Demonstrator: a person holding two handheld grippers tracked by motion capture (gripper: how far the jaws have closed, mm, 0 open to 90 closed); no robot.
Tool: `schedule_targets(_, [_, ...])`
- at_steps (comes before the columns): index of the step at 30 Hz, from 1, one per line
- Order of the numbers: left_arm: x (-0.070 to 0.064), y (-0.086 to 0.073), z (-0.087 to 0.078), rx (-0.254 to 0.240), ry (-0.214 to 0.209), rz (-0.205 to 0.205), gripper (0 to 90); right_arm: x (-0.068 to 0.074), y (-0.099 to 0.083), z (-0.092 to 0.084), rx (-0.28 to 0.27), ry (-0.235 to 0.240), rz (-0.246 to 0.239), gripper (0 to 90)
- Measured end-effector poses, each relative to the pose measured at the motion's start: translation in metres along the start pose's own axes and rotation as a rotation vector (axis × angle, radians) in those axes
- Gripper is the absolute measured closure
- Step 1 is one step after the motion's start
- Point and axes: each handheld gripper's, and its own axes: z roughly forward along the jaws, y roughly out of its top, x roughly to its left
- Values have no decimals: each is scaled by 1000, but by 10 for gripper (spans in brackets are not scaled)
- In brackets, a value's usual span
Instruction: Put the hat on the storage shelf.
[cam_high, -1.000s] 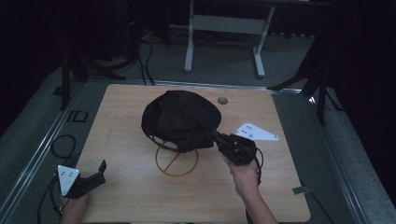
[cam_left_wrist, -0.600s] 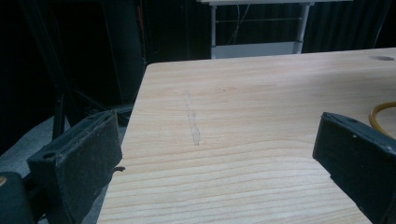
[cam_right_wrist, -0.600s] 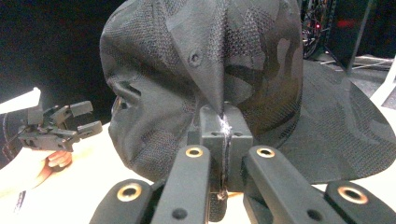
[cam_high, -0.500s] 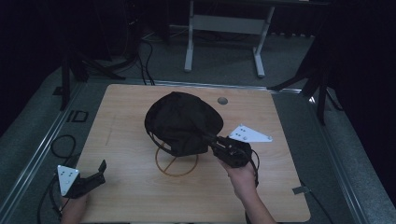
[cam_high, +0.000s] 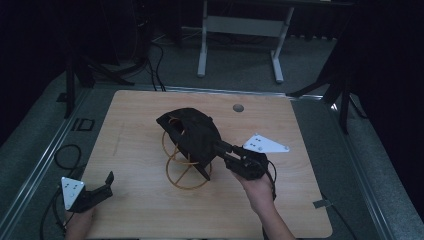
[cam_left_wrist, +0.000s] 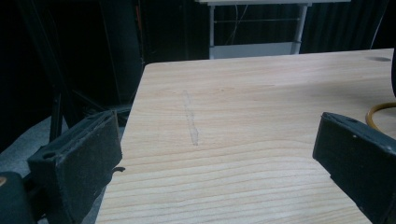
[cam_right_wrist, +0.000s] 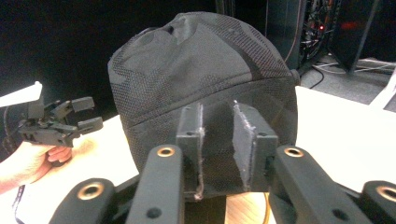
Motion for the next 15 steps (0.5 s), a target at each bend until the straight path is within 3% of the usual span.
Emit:
schedule_targets(2, [0,0,0,-1,1,-1,16,-1,-1,0,-3,-5,-2,657])
schedule_targets(6, [0,0,0,1,1,1,17,-1,-1,-2,-19,-38,-15,484])
schedule_targets(15, [0,0,0,1,0,-1,16,-11,-3,-8,-37,-82,-11,270])
